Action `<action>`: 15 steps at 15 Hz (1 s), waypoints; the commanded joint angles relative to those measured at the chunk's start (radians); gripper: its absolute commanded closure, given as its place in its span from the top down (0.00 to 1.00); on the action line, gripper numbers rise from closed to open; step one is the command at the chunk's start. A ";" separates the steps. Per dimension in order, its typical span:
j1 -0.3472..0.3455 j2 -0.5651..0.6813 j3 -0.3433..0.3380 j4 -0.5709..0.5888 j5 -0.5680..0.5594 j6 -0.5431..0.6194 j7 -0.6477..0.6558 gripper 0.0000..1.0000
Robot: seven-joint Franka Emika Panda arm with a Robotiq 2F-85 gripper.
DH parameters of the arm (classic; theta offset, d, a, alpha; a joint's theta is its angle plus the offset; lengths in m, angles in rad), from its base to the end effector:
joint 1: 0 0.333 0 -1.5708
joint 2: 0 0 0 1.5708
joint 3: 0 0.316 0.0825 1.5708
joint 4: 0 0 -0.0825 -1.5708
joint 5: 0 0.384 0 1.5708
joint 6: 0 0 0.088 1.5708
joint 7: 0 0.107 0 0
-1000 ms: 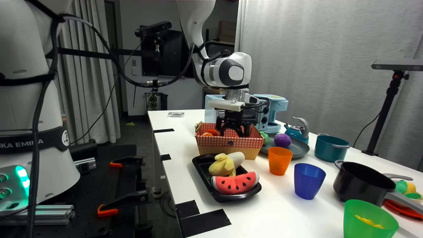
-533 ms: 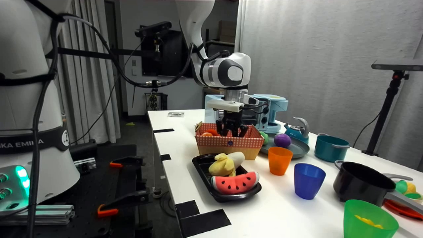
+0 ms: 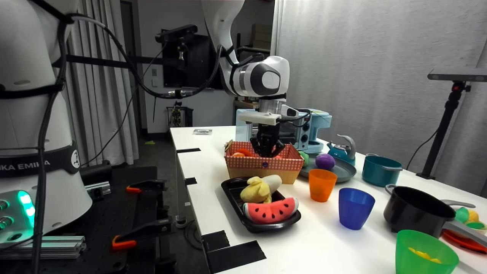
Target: Take the banana, watermelon and peach plushies from the box one at a time and put them on the black plate
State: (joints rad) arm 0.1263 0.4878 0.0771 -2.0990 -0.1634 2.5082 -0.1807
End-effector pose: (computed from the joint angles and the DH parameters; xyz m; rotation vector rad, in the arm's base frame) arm 0.5607 0.1174 0.1778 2.9830 0.7807 -0.1146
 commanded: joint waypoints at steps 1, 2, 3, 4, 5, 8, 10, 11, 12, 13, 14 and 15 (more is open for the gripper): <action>-0.006 -0.115 0.008 -0.091 -0.005 -0.012 0.014 0.03; -0.005 -0.140 0.009 -0.107 -0.005 -0.013 0.014 0.03; -0.005 -0.169 0.011 -0.127 -0.002 -0.014 0.015 0.03; -0.005 -0.195 0.013 -0.143 -0.001 -0.015 0.016 0.03; -0.005 -0.228 0.016 -0.163 0.001 -0.015 0.017 0.03; -0.007 -0.323 0.022 -0.218 0.009 -0.016 0.020 0.03; -0.010 -0.388 0.024 -0.255 0.018 -0.017 0.024 0.03; -0.013 -0.419 0.021 -0.273 0.023 -0.016 0.025 0.03; -0.015 -0.445 0.019 -0.289 0.027 -0.016 0.026 0.03; -0.018 -0.471 0.014 -0.305 0.028 -0.014 0.028 0.03; -0.022 -0.496 0.010 -0.321 0.032 -0.012 0.029 0.03; -0.028 -0.520 0.004 -0.338 0.041 -0.006 0.028 0.03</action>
State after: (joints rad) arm 0.1202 0.0761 0.0856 -2.3580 -0.1482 2.5080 -0.1646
